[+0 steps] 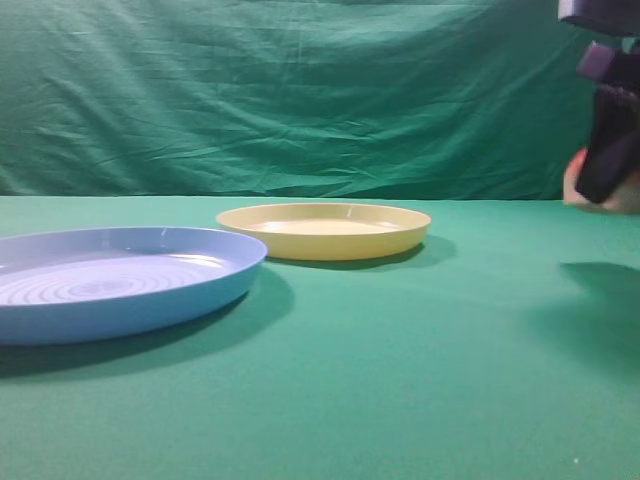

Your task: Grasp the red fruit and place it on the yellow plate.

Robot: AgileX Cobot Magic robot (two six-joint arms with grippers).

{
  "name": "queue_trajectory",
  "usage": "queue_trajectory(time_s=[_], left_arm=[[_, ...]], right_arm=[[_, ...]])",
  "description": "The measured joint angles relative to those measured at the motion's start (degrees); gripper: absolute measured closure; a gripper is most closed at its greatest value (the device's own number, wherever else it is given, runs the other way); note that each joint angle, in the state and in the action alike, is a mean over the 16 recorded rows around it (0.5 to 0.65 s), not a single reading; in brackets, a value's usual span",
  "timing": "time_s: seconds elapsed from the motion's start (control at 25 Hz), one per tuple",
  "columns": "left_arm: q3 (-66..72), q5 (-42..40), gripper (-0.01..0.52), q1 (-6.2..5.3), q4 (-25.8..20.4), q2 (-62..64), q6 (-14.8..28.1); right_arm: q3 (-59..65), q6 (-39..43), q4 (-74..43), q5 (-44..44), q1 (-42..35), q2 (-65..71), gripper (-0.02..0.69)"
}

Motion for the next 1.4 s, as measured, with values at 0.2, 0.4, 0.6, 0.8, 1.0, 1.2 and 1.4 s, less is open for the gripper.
queue_trajectory(time_s=[0.2, 0.4, 0.6, 0.8, 1.0, 1.2, 1.4], left_arm=[[0.0, 0.0, 0.357, 0.0, 0.0, 0.0, 0.0], [0.0, 0.0, 0.357, 0.0, 0.0, 0.0, 0.0], [0.0, 0.0, 0.357, 0.0, 0.0, 0.0, 0.0], [0.0, 0.0, 0.357, 0.0, 0.0, 0.0, 0.0], [0.0, 0.0, 0.357, 0.0, 0.0, 0.0, 0.0], [0.0, 0.0, 0.357, 0.0, 0.0, 0.0, 0.0], [0.0, 0.0, 0.357, 0.0, 0.0, 0.0, 0.0]], right_arm=[[-6.33, -2.0, 0.74, -3.22, 7.58, 5.44, 0.362], [-11.7, -3.07, 0.84, -5.72, 13.41, 12.27, 0.307], [-16.22, -3.56, 0.21, -6.06, 15.88, 17.45, 0.2], [-18.97, -3.47, -1.63, -5.39, 16.35, 18.31, 0.106], [-19.98, -3.18, -4.17, -2.84, 16.35, 14.83, 0.132], [-20.26, -2.63, -6.53, 2.18, 16.35, 8.55, 0.316], [-20.27, 0.67, -8.0, 8.55, 16.35, 1.25, 0.513]])
